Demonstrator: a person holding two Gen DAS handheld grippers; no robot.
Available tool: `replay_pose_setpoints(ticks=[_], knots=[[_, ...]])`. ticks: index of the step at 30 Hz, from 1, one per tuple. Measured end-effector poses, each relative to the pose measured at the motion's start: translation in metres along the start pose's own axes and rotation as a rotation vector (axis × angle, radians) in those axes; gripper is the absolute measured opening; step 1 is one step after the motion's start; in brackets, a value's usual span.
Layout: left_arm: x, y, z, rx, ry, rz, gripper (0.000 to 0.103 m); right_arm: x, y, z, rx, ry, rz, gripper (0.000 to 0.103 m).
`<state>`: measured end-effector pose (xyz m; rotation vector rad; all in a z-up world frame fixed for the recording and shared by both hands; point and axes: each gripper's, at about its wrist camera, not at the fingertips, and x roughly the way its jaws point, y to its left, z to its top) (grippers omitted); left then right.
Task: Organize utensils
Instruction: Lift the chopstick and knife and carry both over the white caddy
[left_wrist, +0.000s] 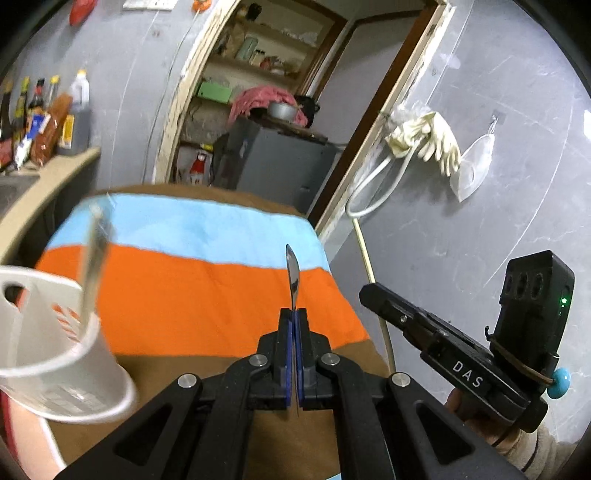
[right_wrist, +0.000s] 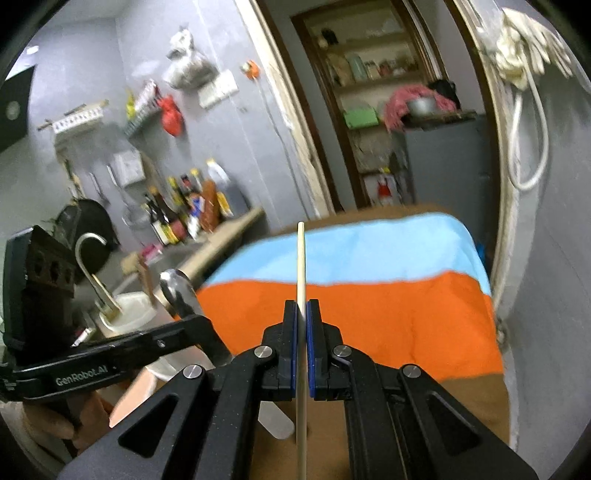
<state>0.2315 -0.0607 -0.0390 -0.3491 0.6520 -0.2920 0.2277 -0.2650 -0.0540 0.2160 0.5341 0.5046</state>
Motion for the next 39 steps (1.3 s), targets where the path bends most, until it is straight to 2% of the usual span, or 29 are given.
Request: replay_pose_setpoints(ticks=[7,12,18,27,34,39], knots=[[-0.048,0.008,0.031,0.052,-0.047,0.017,0.002,-0.009,0.042,0.031,0.006,-0.172,0.080,0.004],[-0.080,0.021,0.044,0.056,-0.073,0.030,0.002,-0.006,0.071,0.049,0.001,-0.261,0.130,0.004],[-0.121,0.047,0.055,0.029,-0.115,0.052,0.002,0.005,0.117,0.061,-0.018,-0.321,0.186,0.004],[-0.172,0.091,0.069,-0.021,-0.197,0.134,0.002,0.023,0.168,0.063,-0.016,-0.415,0.286,0.004],[-0.198,0.121,0.074,-0.056,-0.256,0.236,0.002,0.041,0.181,0.058,0.029,-0.455,0.325,0.004],[-0.199,0.144,0.073,-0.081,-0.259,0.299,0.002,0.057,0.188,0.055,0.034,-0.462,0.329,0.004]])
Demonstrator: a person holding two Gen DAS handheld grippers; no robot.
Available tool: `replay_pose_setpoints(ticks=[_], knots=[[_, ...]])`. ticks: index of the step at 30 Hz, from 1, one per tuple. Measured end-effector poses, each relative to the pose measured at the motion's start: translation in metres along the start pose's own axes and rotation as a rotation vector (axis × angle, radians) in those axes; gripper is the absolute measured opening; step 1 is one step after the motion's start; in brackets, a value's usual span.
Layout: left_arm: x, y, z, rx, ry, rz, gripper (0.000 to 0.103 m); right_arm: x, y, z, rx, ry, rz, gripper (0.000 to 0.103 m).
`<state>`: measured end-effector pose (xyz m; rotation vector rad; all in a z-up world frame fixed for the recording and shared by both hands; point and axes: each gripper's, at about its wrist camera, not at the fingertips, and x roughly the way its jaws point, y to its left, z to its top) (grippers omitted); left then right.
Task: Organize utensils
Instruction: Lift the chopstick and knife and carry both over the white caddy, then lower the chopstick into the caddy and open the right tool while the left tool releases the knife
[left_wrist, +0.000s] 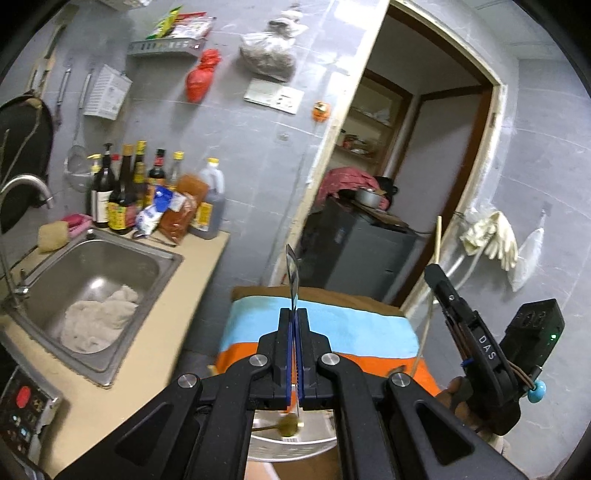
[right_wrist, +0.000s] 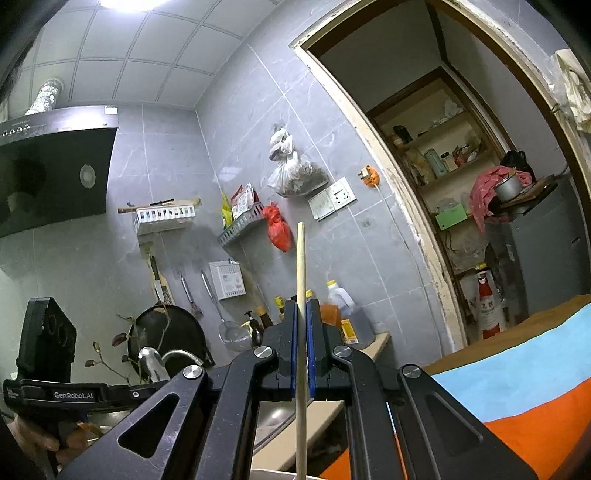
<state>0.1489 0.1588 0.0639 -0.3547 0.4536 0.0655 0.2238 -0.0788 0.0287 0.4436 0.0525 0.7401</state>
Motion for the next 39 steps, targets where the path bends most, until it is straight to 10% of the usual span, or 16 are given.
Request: replay_pose_setpoints(ticks=[39], knots=[[0.050,0.026,-0.057,-0.016,0.127,0.088,0.002,0.020,-0.005,-0.056,-0.065,0.111,-0.076,0.005]])
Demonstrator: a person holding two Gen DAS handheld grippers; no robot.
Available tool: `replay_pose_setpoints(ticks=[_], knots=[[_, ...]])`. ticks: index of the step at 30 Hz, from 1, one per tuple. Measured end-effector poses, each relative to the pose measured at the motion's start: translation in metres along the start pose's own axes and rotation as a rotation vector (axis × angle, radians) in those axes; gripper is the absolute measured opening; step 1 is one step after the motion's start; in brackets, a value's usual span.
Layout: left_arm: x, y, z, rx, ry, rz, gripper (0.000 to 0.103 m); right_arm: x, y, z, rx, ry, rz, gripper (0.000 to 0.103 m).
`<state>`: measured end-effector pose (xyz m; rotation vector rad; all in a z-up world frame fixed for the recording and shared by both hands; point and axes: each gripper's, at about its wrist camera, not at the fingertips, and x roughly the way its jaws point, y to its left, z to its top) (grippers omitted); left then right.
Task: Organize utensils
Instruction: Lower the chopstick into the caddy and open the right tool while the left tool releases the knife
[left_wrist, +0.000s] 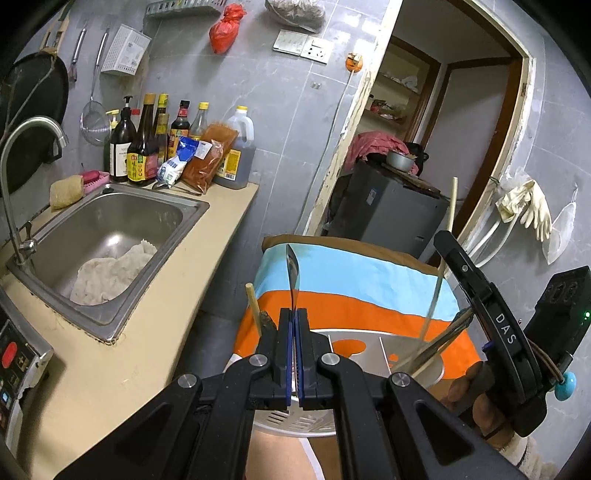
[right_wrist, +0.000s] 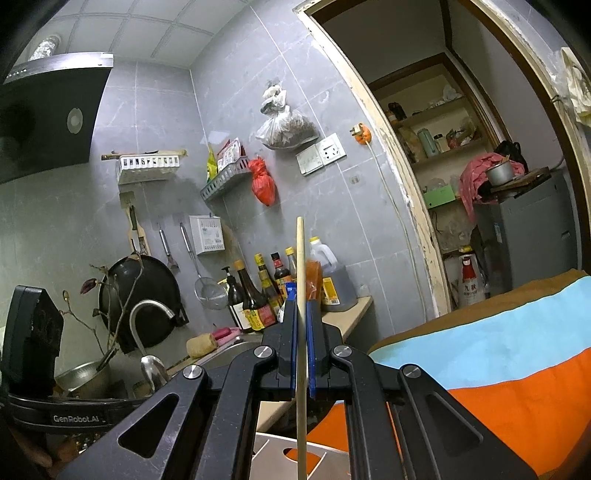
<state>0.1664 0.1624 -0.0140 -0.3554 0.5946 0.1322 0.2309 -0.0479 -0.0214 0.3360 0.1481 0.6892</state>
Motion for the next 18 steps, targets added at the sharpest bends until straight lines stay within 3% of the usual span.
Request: replay_pose_setpoints(ticks=[18], knots=[[0.0087,-0.0018,0.0005,0.014,0.050,-0.031,0.002,-0.0070,-0.0003,0.0011,-0.086,0.083,-0.021,0.007]])
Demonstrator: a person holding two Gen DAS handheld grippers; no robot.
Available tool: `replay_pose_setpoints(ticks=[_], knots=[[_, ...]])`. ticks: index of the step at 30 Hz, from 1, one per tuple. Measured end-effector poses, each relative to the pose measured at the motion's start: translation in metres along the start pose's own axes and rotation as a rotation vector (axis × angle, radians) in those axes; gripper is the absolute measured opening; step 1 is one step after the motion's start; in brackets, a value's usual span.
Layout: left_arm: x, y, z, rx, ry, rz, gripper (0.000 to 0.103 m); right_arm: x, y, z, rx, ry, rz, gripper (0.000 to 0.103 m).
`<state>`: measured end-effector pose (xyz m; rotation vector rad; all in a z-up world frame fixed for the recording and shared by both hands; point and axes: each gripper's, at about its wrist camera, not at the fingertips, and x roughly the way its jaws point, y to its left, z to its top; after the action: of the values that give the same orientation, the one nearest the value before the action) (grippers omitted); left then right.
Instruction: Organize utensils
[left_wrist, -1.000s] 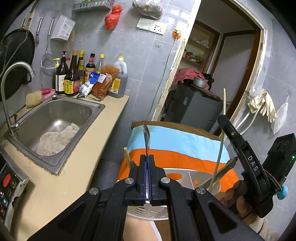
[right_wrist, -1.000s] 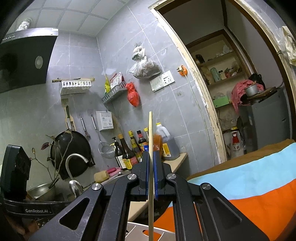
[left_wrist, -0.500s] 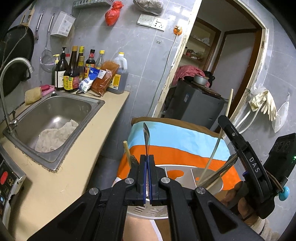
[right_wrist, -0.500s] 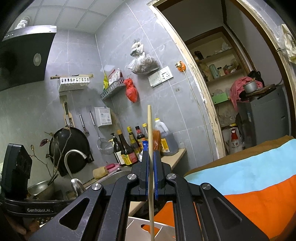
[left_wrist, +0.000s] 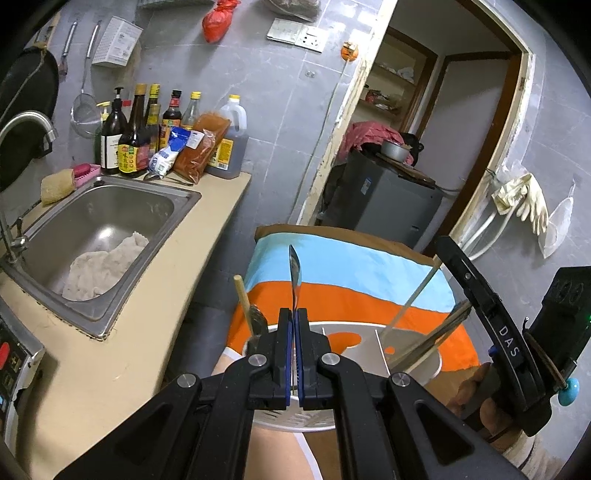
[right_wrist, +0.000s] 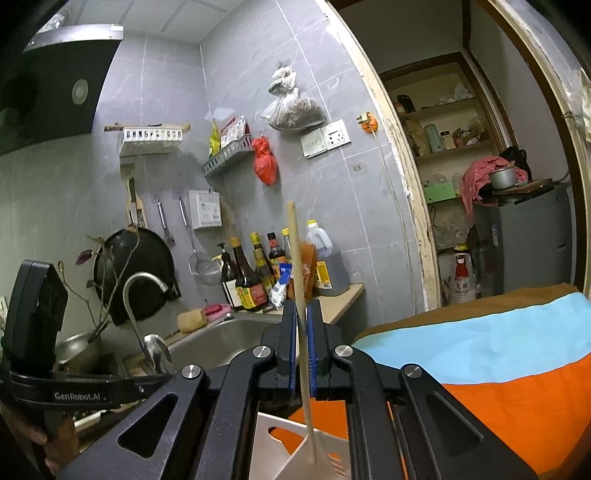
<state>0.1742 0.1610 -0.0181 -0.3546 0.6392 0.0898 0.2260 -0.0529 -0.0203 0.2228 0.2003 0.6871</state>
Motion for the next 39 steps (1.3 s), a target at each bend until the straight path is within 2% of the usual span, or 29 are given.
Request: replay_pose_setpoints(ticks=[2,4,11,13,15,24,26,28,30,33,36,39], knots=[[0.001,-0.001,0.000,0.008,0.009,-0.004,0.002,-0.003,0.001,0.001,-0.009,0.008,-0.003,0.014],[0.001,-0.003,-0.001,0.013,0.015,-0.009,0.002,-0.007,0.000,0.002,-0.010,0.012,-0.007,0.028],[-0.003,-0.008,-0.003,0.022,0.029,-0.033,0.003,-0.024,-0.002,0.008,-0.004,0.011,-0.040,0.030],[-0.005,-0.010,-0.004,0.023,0.024,-0.047,0.006,-0.031,-0.002,0.011,-0.007,0.005,-0.057,0.042],[-0.008,-0.013,-0.005,0.028,0.015,-0.056,0.009,-0.038,-0.003,0.015,-0.004,-0.003,-0.071,0.048],[-0.017,-0.030,-0.008,0.053,-0.021,-0.099,0.024,-0.074,-0.008,0.030,0.001,-0.013,-0.167,0.063],[-0.021,-0.034,-0.008,0.053,-0.031,-0.112,0.030,-0.084,-0.008,0.033,0.003,-0.015,-0.185,0.065],[-0.028,-0.042,-0.009,0.056,-0.055,-0.121,0.048,-0.094,-0.009,0.036,0.003,-0.014,-0.202,0.068],[-0.034,-0.049,-0.011,0.062,-0.083,-0.131,0.057,-0.102,-0.011,0.038,0.006,-0.011,-0.216,0.071],[-0.042,-0.061,-0.014,0.075,-0.100,-0.151,0.061,-0.118,-0.015,0.042,0.004,-0.008,-0.236,0.075],[-0.053,-0.073,-0.021,0.080,-0.127,-0.163,0.072,-0.136,-0.017,0.044,0.004,-0.007,-0.256,0.077],[-0.069,-0.086,-0.030,0.082,-0.164,-0.169,0.082,-0.156,-0.018,0.048,0.002,-0.007,-0.274,0.085]])
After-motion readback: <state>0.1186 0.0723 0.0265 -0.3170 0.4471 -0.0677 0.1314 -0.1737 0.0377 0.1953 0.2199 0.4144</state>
